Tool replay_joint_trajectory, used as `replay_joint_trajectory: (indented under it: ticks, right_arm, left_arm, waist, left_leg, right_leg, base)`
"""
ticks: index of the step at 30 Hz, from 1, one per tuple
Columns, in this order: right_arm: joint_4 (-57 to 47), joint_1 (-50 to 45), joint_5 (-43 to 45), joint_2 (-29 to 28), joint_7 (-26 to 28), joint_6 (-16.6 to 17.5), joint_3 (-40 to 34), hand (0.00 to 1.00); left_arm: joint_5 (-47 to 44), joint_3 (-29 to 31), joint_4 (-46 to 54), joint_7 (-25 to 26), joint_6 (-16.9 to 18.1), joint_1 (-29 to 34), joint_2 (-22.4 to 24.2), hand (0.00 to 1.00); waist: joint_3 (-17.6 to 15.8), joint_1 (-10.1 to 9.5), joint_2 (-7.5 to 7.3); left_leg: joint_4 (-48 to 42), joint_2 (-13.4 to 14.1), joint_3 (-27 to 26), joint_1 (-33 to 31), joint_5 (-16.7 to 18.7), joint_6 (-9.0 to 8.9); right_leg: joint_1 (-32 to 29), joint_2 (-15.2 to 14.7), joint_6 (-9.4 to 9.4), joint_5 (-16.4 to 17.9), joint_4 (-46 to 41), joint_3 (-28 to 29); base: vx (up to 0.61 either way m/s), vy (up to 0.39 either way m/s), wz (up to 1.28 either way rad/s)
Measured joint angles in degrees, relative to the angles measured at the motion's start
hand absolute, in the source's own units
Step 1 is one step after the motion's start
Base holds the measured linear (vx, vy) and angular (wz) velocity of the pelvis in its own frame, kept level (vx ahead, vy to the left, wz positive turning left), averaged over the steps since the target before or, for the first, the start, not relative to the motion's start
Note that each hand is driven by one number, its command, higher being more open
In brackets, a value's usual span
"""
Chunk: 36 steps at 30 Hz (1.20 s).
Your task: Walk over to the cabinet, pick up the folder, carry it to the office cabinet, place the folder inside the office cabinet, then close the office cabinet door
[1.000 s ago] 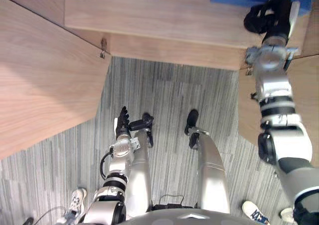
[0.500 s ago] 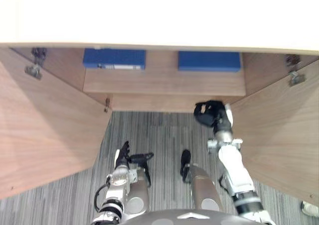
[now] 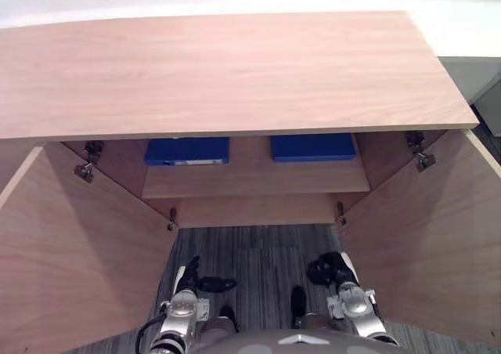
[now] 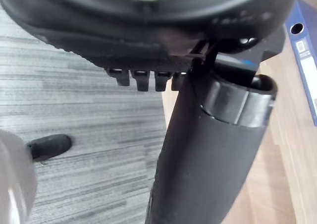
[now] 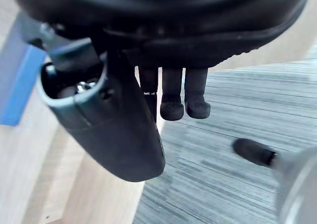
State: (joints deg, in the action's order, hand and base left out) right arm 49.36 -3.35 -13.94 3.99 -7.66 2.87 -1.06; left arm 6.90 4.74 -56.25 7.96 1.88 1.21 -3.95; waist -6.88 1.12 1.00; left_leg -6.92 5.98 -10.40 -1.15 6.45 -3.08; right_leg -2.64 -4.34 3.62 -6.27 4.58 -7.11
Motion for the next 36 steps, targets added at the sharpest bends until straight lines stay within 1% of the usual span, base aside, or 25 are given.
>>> replay_joint_trajectory:
  ticks: [3,4,6,9,10,13,17,20,22,24,30,36]
  right_arm:
    - [3.73,-0.25,0.64,0.07,-0.49,-1.17,-1.03,1.0]
    - [4.45,-0.05,0.62,-0.25,-0.64,-1.45,-2.4,1.0]
    - [5.47,-0.08,0.66,-0.14,-1.04,-1.52,-2.78,1.0]
    - [6.72,-0.11,1.25,-0.26,-1.25,-1.8,-4.64,1.0]
    - [7.27,-0.12,2.88,-0.18,-1.33,-2.07,-5.01,1.0]
    - [7.78,-0.6,4.18,-0.38,-1.49,-2.49,-7.07,1.0]
    - [7.97,-1.53,7.97,-0.51,-1.74,-2.76,-9.69,1.0]
    - [9.47,-2.0,9.62,-0.34,-1.88,-2.79,-11.61,1.0]
    - [10.29,-2.26,9.62,-0.11,-1.92,-2.89,-11.79,1.0]
    - [10.52,-2.42,9.59,-0.03,-1.99,-2.91,-11.81,1.0]
    - [10.53,-2.23,9.29,0.15,-1.99,-2.82,-11.26,1.0]
    - [10.62,-2.2,8.96,0.28,-2.04,-2.82,-10.68,1.0]
  left_arm:
    - [0.0,-0.01,-1.42,-0.3,-0.1,0.85,-0.04,1.0]
    - [0.0,0.02,-2.0,-0.45,-0.18,1.19,-0.05,1.0]
    - [-0.15,0.28,-2.56,-0.71,-0.32,1.85,0.09,1.0]
    - [-0.03,0.24,-2.61,-0.69,-0.72,2.03,-0.06,1.0]
    - [-0.03,0.27,-2.82,-0.71,-0.72,2.17,-0.06,1.0]
    - [-0.03,0.28,-3.98,-0.71,-0.77,1.95,-0.04,1.0]
    - [-0.02,0.24,-4.31,-0.71,-0.8,1.99,-0.02,1.0]
    - [0.01,0.16,-4.96,-0.73,-0.83,2.0,0.11,1.0]
    - [0.03,0.15,-4.99,-0.75,-0.88,2.0,0.16,1.0]
    - [0.03,0.16,-5.0,-0.73,-0.99,1.99,0.14,1.0]
    - [0.48,0.19,-5.94,-0.85,-1.09,1.87,0.05,1.0]
    - [0.46,0.19,-5.94,-0.96,-1.1,1.88,0.05,1.0]
  waist:
    - [0.34,0.15,-0.44]
    - [0.53,0.19,-0.58]
    - [0.75,0.21,-0.95]
    - [1.34,0.21,-1.49]
    - [1.84,0.21,-1.73]
    - [2.6,0.25,-1.97]
    - [2.85,0.36,-1.96]
    - [3.23,0.8,-1.75]
    - [3.23,0.89,-1.68]
    - [3.23,0.89,-1.64]
    - [3.14,0.9,-1.59]
    - [3.13,0.91,-1.59]
  left_leg:
    - [0.75,-0.27,0.07,0.83,-0.86,-0.06]
    - [1.16,-0.32,0.04,1.21,-1.22,-0.07]
    - [1.78,-0.39,0.07,1.94,-1.79,-0.07]
    - [2.74,-0.49,0.0,3.47,-2.15,-0.73]
    - [3.12,-0.57,0.0,3.94,-2.19,-0.84]
    - [3.93,-0.79,0.02,4.74,-2.19,-0.87]
    - [4.89,-0.96,0.0,5.87,-2.18,-0.87]
    - [5.4,-0.96,-0.05,6.32,-2.17,-0.91]
    - [5.4,-0.97,-0.16,6.41,-2.14,-1.08]
    - [5.35,-0.98,-0.49,6.79,-2.04,-0.7]
    - [4.52,-1.65,-1.61,8.08,-0.67,-0.12]
    - [4.43,-1.88,-1.59,8.06,-0.2,-0.33]
  right_leg:
    - [0.83,-0.07,-0.19,-0.97,0.91,0.08]
    - [0.94,-0.06,-0.29,-1.2,0.92,0.29]
    - [1.31,-0.06,-0.4,-1.51,0.95,0.67]
    - [1.96,-0.02,-0.18,-1.76,1.16,1.15]
    - [2.01,0.01,-0.24,-1.72,1.19,1.64]
    - [1.88,0.08,-0.2,-1.74,1.22,3.02]
    - [1.91,0.37,-0.2,-1.74,1.22,4.19]
    - [1.96,0.64,-0.13,-1.79,1.19,4.64]
    - [1.92,1.02,-0.07,-1.91,1.01,4.93]
    - [2.02,1.13,-0.27,-2.02,0.98,5.5]
    - [2.99,0.62,-0.03,-1.85,1.05,6.44]
    - [2.78,0.34,0.19,-1.7,1.22,6.46]
  base:
    - [-0.13,-0.007,-0.02]
    - [-0.14,-0.017,-0.04]
    - [-0.15,-0.016,-0.03]
    - [-0.17,-0.005,-0.09]
    - [-0.15,0.006,-0.17]
    - [-0.08,0.016,-0.21]
    - [-0.01,0.017,-0.19]
    - [0.05,0.018,-0.09]
    - [0.09,0.015,-0.07]
    - [0.1,0.034,-0.15]
    - [0.03,0.063,-0.1]
    - [-0.01,0.028,0.0]
